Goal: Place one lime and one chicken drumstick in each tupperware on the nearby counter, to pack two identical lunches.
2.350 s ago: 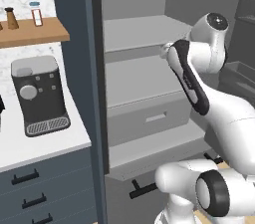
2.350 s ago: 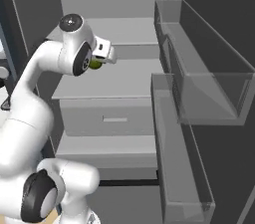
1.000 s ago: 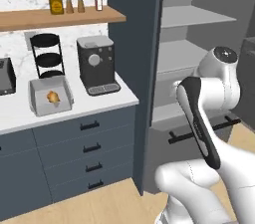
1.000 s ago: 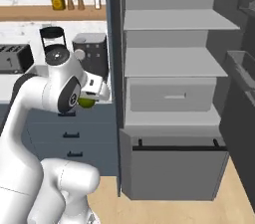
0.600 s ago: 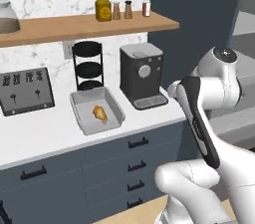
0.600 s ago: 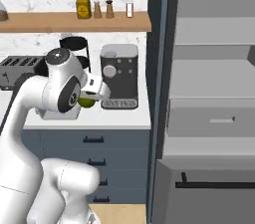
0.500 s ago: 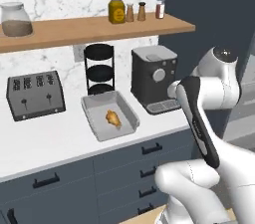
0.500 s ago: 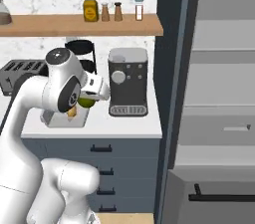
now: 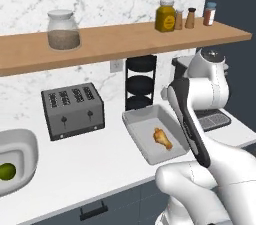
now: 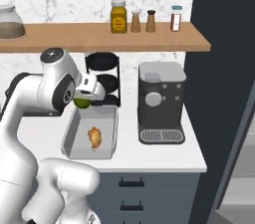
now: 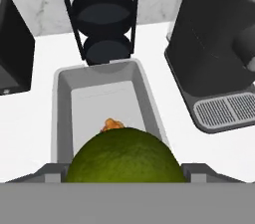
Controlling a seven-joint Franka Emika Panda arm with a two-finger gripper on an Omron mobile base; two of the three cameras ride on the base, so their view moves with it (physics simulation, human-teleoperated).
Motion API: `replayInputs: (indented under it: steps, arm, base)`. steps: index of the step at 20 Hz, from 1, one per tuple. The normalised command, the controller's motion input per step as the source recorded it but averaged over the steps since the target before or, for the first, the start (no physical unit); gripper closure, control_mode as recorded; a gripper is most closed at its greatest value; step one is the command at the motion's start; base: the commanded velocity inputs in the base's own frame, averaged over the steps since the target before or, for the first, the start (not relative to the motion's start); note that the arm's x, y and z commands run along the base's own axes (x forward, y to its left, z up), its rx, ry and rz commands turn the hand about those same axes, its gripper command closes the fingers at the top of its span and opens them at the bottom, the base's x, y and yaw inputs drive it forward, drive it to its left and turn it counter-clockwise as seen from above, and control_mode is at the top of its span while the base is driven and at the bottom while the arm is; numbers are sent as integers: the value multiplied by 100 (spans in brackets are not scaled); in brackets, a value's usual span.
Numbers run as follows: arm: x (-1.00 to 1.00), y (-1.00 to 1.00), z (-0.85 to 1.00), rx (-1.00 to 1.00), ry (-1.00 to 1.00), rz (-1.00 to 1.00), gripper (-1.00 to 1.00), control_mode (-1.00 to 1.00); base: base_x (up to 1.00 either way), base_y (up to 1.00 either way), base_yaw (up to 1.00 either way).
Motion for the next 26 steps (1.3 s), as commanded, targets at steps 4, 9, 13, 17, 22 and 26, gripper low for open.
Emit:
replayInputs:
  steps: [4,9,13,17,22,26]
  arm:
    - [0,17,-69,0,12,1,100,-100]
    - [10,17,-76,0,8,2,100,-100]
    - [38,22,-77,0,9,0,100,-100]
    - [49,21,-72,0,9,0,100,-100]
    - [42,13,-64,0,9,0,100,-100]
    - [34,18,-53,0,8,0,100,-100]
  base:
    - [0,0,0]
    - [0,0,0]
    - [0,0,0]
    - [0,0,0]
    - [0,0,0]
    - [0,0,0]
